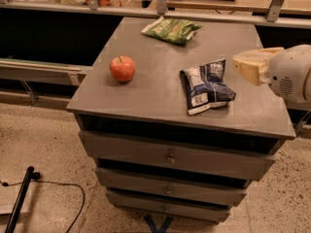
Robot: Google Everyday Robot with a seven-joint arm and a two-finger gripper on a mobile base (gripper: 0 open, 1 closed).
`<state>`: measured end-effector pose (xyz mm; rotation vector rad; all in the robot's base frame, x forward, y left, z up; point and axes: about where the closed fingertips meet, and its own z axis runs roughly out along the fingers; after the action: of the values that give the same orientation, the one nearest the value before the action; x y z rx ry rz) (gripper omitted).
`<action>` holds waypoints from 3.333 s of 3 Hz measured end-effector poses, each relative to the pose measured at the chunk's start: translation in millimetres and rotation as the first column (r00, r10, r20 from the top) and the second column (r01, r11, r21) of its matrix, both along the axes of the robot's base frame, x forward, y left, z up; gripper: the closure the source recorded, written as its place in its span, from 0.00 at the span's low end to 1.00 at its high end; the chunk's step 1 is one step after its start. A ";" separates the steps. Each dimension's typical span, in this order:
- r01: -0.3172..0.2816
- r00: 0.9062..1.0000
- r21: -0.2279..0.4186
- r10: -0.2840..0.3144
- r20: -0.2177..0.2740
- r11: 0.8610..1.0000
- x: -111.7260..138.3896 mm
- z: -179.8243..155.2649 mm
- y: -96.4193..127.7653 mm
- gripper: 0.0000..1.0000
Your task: Pick blue chip bag
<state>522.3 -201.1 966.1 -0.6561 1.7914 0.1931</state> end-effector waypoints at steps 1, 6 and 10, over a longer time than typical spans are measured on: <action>-0.001 0.999 0.010 0.002 -0.052 1.000 5.2 -23.6 -0.2 0.36; -0.208 0.966 -0.040 0.198 -0.167 0.977 25.5 -117.3 23.9 0.00; -0.188 0.963 -0.038 0.177 -0.204 0.981 32.5 -123.8 5.8 0.63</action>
Offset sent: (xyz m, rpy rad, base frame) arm 0.0168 0.0011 -0.0876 0.0166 0.1471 0.0682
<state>554.7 -195.3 842.3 -0.8701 1.9334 0.3437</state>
